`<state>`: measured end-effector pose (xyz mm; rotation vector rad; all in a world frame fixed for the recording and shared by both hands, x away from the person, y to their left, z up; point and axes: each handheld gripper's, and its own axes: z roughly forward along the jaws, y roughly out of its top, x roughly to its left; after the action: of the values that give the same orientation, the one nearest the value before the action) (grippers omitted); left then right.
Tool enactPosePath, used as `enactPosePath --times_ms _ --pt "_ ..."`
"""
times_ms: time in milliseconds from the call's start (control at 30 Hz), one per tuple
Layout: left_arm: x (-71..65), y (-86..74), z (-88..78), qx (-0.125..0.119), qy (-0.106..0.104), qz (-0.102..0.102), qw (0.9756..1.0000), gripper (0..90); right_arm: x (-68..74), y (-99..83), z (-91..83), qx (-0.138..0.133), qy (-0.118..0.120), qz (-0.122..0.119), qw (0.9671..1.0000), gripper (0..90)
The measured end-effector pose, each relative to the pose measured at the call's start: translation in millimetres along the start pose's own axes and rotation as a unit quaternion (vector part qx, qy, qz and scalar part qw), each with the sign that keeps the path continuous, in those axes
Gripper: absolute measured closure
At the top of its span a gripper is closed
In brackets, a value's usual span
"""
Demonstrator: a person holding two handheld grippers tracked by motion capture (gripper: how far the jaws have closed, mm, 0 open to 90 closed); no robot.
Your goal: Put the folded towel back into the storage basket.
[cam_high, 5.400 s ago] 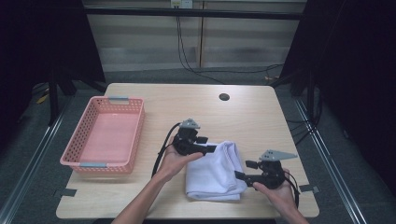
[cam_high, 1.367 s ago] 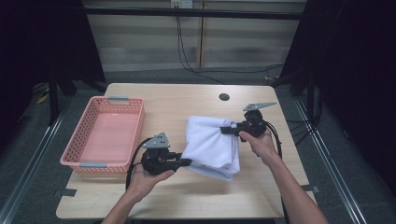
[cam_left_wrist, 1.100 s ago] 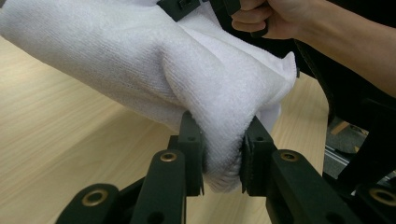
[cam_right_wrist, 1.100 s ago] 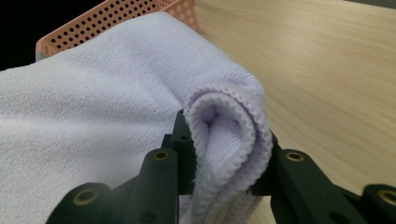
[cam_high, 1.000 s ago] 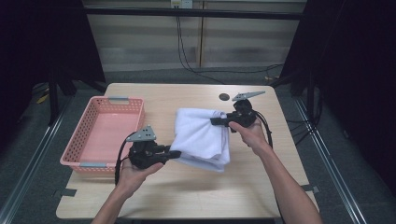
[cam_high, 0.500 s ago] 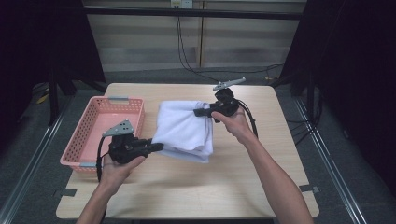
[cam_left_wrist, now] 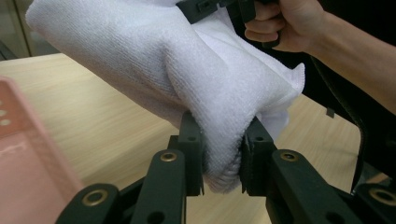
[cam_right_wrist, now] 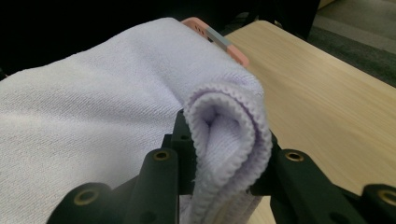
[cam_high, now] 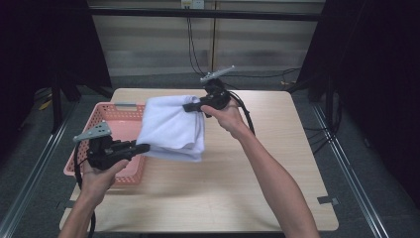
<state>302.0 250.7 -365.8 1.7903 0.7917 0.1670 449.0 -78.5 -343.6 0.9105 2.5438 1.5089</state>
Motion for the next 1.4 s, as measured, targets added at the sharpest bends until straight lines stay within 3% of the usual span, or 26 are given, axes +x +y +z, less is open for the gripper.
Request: enactPosePath --times_ms 100,233,267,533,700,833,933,1067,1133,1300,1400 --pt "8.1 -1.4 -17.3 -0.008 0.017 -0.005 0.9998 74.2 5.2 9.8 13.2 -0.003 0.009 0.0 1.0 70.4" --pt "17.8 -3.9 -28.3 -0.012 0.026 -0.015 0.9995 74.2 11.5 20.4 31.7 0.003 0.014 -0.003 0.9999 70.4" --pt "22.6 -5.6 -32.9 -0.012 0.035 -0.021 0.9991 74.2 17.2 24.9 45.0 0.013 0.005 -0.013 0.9998 70.4" --pt "42.6 -18.0 -63.3 -0.021 0.063 -0.047 0.9967 74.2 30.4 39.8 81.0 0.022 0.019 -0.012 0.9995 70.4" --pt "52.9 -20.4 -88.2 -0.022 0.097 -0.055 0.9936 74.2 43.9 53.5 107.9 0.03 0.022 -0.019 0.9991 70.5" --pt "64.5 -27.6 -104.7 -0.02 0.113 -0.068 0.991 74.2 52.4 62.4 123.8 0.027 0.035 -0.017 0.9989 70.5" --pt "71.3 -32.8 -112.7 -0.022 0.122 -0.075 0.9894 74.2 59.4 67.0 136.0 0.031 0.032 -0.022 0.9988 70.5" --pt "79.1 -39.6 -122.8 -0.017 0.139 -0.075 0.9872 74.3 64.6 67.6 151.9 0.032 0.037 -0.014 0.9987 70.5" --pt "80.0 -41.5 -124.3 -0.013 0.142 -0.07 0.9873 74.3 65.3 66.9 155.2 0.031 0.04 -0.013 0.9987 70.5" --pt "94.0 -55.9 -124.4 0.013 0.164 -0.087 0.9824 74.3 67.2 52.8 180.3 0.041 0.033 0.002 0.9986 70.5" --pt "99.4 -63.3 -119.8 0.024 0.167 -0.093 0.9812 74.2 65.6 43.4 192.0 0.049 0.027 0.005 0.9984 70.5"
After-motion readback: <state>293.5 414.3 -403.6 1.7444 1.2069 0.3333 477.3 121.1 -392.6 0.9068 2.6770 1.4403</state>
